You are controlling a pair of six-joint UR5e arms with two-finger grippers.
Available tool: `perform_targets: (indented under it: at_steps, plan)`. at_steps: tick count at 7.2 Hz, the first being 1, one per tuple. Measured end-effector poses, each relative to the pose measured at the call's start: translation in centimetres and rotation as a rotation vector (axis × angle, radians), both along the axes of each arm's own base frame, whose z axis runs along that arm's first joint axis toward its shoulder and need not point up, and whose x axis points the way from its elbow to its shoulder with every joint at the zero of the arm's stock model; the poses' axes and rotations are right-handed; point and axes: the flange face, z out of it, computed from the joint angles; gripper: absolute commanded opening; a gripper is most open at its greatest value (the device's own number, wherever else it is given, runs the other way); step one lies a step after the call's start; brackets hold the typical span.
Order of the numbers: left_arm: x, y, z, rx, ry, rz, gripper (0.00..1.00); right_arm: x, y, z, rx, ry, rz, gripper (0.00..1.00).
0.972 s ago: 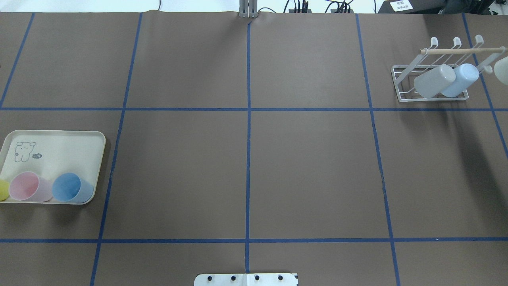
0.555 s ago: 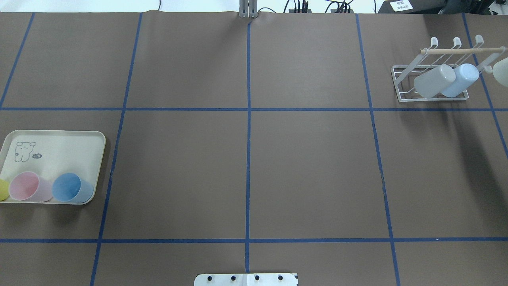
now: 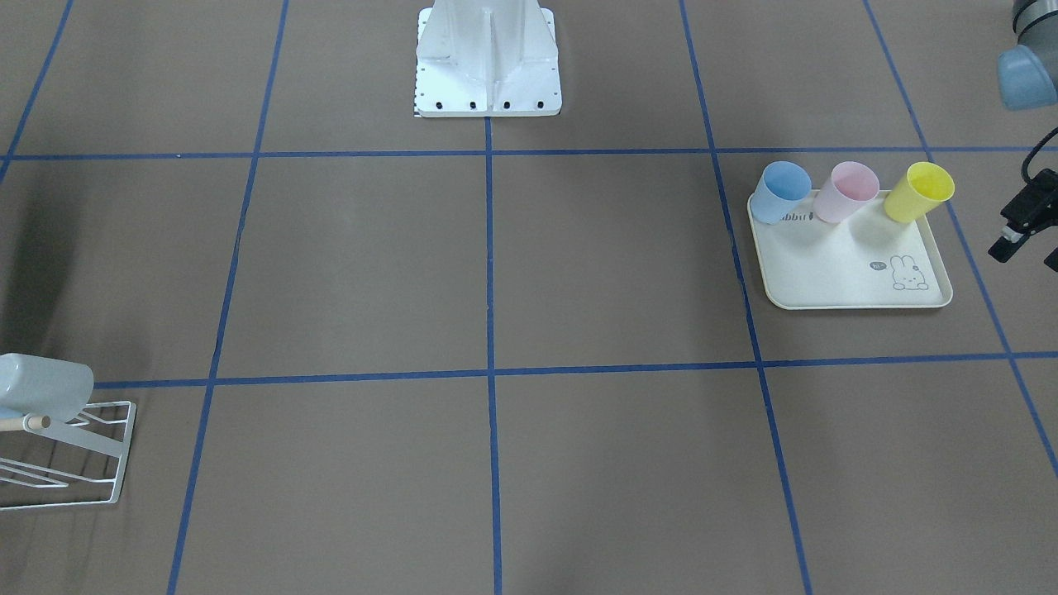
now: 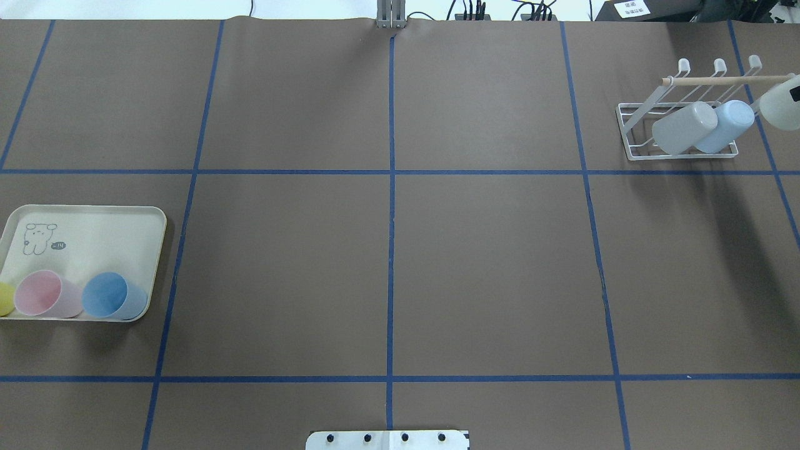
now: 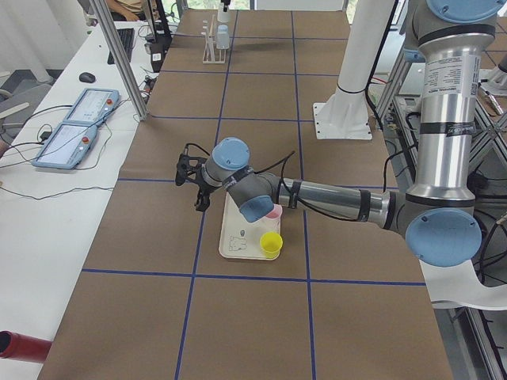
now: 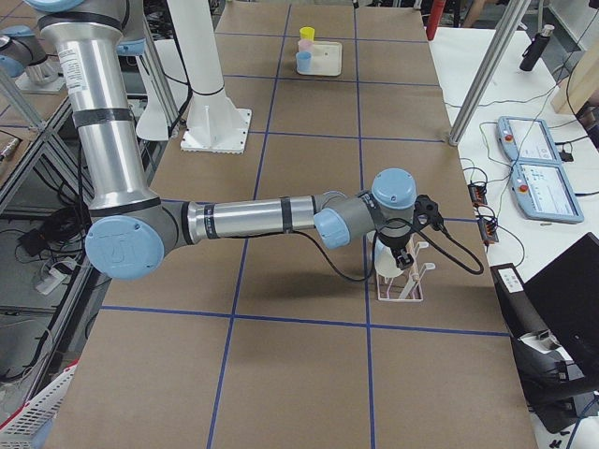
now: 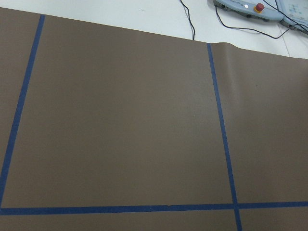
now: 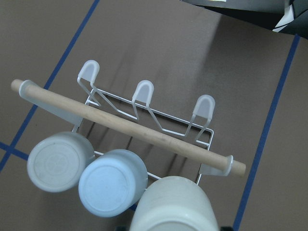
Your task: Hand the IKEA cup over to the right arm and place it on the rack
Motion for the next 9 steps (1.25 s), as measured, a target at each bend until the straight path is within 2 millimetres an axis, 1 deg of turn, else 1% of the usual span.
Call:
perform_targets:
  at_steps: [5, 6, 7, 8, 9]
  plan:
    - [0.1, 0.0, 0.0, 0.0, -0.002, -0.001, 0.99, -1.7, -0.2, 1.1, -0.018, 0.004, -0.026, 0.34]
    - [0.1, 0.0, 0.0, 0.0, -0.001, -0.001, 0.99, -2.1, -0.2, 1.4, -0.022, 0.009, -0.033, 0.4]
    - [0.1, 0.0, 0.1, -0.001, -0.002, 0.001, 0.99, -2.6, -0.3, 1.8, -0.026, 0.018, -0.039, 0.57]
    - [0.2, 0.0, 0.1, -0.003, -0.002, 0.001, 0.99, -3.1, -0.5, 1.9, -0.025, 0.025, -0.044, 0.87]
    - [0.2, 0.0, 0.2, -0.005, -0.003, 0.002, 0.99, -3.6, -1.1, 1.8, -0.023, 0.031, -0.049, 0.99]
